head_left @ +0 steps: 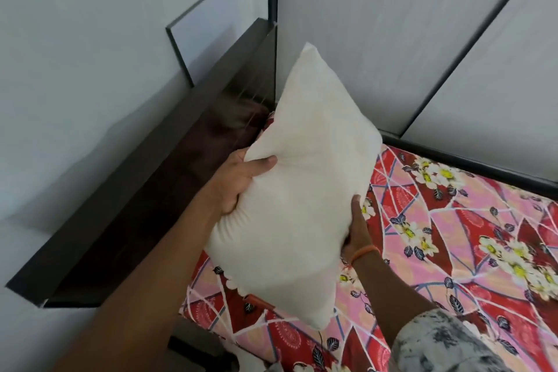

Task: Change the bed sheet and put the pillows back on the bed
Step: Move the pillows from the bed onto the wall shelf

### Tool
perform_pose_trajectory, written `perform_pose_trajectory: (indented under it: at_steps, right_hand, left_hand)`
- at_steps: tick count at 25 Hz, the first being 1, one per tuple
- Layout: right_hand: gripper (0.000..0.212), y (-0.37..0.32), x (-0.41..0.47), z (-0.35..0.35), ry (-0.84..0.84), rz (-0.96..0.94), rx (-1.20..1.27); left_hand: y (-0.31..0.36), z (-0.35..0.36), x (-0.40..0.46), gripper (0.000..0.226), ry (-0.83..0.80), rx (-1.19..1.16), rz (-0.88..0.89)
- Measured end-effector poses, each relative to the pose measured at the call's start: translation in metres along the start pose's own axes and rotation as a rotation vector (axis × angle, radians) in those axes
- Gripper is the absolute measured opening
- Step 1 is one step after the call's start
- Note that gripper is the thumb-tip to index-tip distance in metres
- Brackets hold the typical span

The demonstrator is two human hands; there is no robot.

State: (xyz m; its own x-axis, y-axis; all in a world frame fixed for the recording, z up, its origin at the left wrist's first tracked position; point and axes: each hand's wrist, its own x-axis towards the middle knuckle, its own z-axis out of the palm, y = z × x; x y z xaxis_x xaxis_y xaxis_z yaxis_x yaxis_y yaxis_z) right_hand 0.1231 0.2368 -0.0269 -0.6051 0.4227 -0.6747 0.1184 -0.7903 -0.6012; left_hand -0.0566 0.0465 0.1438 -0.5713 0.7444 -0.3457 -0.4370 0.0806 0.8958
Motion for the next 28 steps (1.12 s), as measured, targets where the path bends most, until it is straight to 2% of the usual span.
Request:
perform_pose_trajectory:
  at_steps: [3, 7, 10, 12, 15, 18, 20, 22, 25, 28]
  right_hand:
    - [0.059, -0.028, -0.043, -0.042, 0.004, -0.15, 0.014]
    - [0.041, -0.073, -0.132, -0.156, 0.202, -0.405, -0.084]
    - [0.039, -0.102, -0.217, -0.268, 0.367, -0.538, -0.187]
    - [0.033, -0.116, -0.277, -0.348, 0.459, -0.628, -0.213]
    - [0.029, -0.123, -0.367, -0.465, 0.638, -0.727, -0.221]
    - [0.032, -0.11, -0.452, -0.565, 0.818, -0.816, -0.144]
    - [0.05, -0.098, -0.505, -0.62, 0.9, -0.886, -0.114]
    - [0.067, -0.082, -0.566, -0.674, 1.045, -0.944, -0.091]
    - [0.072, -0.056, -0.665, -0.756, 1.319, -0.956, -0.053]
    - [0.083, -0.039, -0.751, -0.828, 1.517, -0.932, -0.012]
  left_hand:
    - [0.003, 0.05, -0.02, 0.039, 0.01, 0.174, -0.042]
    - [-0.025, 0.161, -0.038, 0.069, -0.014, 0.428, -0.078]
    - [-0.075, 0.267, -0.057, 0.083, -0.101, 0.535, -0.111]
    - [-0.113, 0.347, -0.071, 0.088, -0.196, 0.519, -0.12]
    - [-0.165, 0.482, -0.093, 0.114, -0.306, 0.61, -0.045]
    - [-0.222, 0.611, -0.114, 0.136, -0.548, 0.751, 0.07]
    - [-0.262, 0.688, -0.129, 0.14, -0.752, 0.815, 0.149]
    - [-0.308, 0.772, -0.152, 0.137, -0.923, 0.888, 0.235]
    - [-0.378, 0.901, -0.205, 0.132, -1.167, 0.873, 0.289]
    - [-0.435, 1.015, -0.262, 0.123, -1.36, 0.772, 0.306]
